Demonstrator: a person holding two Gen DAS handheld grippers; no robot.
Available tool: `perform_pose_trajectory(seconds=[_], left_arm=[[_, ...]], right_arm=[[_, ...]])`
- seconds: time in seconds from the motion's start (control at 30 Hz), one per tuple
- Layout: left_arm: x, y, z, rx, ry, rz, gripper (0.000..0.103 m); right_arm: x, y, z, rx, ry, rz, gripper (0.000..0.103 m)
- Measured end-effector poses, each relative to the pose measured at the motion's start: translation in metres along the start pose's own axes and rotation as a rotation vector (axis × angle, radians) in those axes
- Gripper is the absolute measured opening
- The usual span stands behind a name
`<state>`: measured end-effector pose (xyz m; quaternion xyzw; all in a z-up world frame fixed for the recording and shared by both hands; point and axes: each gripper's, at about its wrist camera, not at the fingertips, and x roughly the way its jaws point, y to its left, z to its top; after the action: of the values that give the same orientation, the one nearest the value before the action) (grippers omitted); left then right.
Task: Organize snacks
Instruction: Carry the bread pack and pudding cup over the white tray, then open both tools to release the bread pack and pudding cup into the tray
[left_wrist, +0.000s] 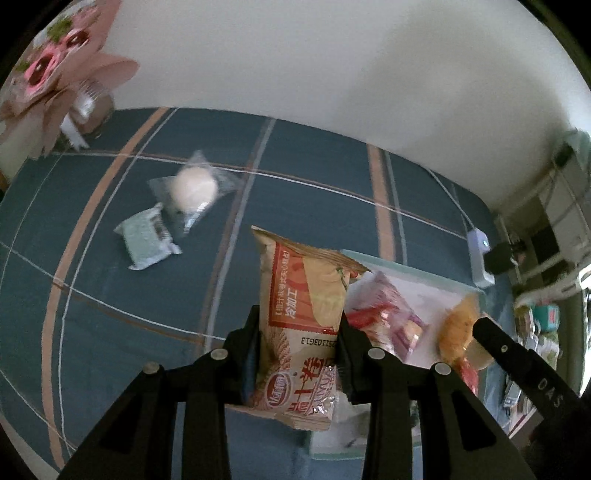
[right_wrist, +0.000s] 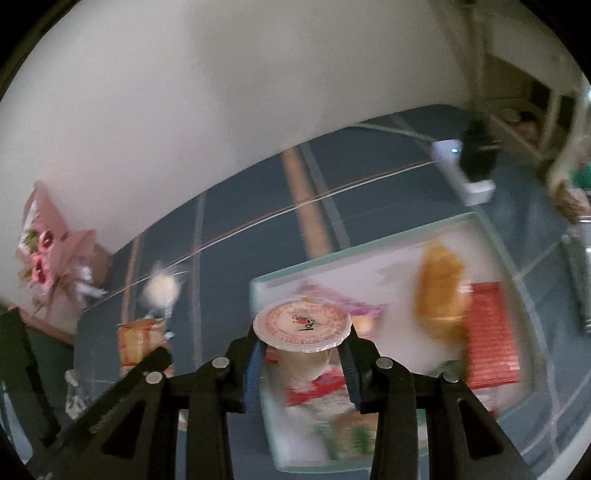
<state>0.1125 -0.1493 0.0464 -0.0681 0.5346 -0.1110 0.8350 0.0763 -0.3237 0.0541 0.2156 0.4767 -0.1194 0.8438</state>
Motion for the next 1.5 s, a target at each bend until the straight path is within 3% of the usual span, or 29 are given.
perform_pose_trajectory(seconds=[0.2, 0.63, 1.13, 1.5], left_arm=[[0.002, -0.043, -0.014, 0.097, 0.007, -0.024, 0.037], [0.02, -0.101, -0.05, 0.24, 0.049, -0.036, 0.037], [0.029, -0.114, -0.055, 0.276, 0.061, -0.022, 0.037], [0.048, -0.117, -0.061, 0.29, 0.11, -0.011, 0.037]], right_arm=[[-0.018, -0.044, 0.005, 0.041, -0.02, -0.072, 0.04], [-0.035, -0.097, 0.001, 0.12, -0.001, -0.074, 0.04], [-0.02, -0.08, 0.0, 0.059, 0.037, -0.081, 0.04], [0.012, -0.077, -0.008, 0.059, 0.118, -0.095, 0.04]])
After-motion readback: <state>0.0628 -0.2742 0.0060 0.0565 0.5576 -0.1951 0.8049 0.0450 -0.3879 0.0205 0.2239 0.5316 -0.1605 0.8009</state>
